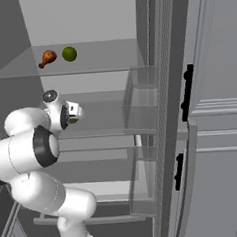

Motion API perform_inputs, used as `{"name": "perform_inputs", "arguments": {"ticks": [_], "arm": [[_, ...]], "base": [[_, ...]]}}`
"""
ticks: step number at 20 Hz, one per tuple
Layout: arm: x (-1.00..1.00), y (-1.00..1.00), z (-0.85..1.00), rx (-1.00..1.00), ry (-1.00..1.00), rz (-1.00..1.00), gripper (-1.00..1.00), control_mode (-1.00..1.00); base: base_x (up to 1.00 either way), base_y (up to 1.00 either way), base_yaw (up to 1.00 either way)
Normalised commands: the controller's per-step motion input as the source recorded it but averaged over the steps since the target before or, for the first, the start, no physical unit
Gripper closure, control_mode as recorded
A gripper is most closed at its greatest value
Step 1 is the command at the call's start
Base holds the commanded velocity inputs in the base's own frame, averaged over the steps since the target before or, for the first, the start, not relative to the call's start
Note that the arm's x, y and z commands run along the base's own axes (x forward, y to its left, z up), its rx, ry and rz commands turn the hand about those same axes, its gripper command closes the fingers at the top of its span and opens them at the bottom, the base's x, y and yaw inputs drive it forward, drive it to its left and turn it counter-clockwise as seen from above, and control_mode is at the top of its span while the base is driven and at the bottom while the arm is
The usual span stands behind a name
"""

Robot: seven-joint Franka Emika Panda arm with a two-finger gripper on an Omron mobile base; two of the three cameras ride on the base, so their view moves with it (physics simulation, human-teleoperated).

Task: Place one lime and one chicken drumstick in each tupperware on the nearby counter, to pack two identical lunches.

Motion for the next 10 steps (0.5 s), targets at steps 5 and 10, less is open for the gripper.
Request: {"name": "perform_inputs", "arguments": {"ticks": [5,10], "arm": [[0.46,0.08,-0.3,0.0,0.04,0.0,-1.0,-1.0],[0.3,0.13,-0.36,-0.01,0.08,0.0,-1.0,-1.0]], "base": [[0.0,0.0,0.0],[0.0,0.0,0.0]]}}
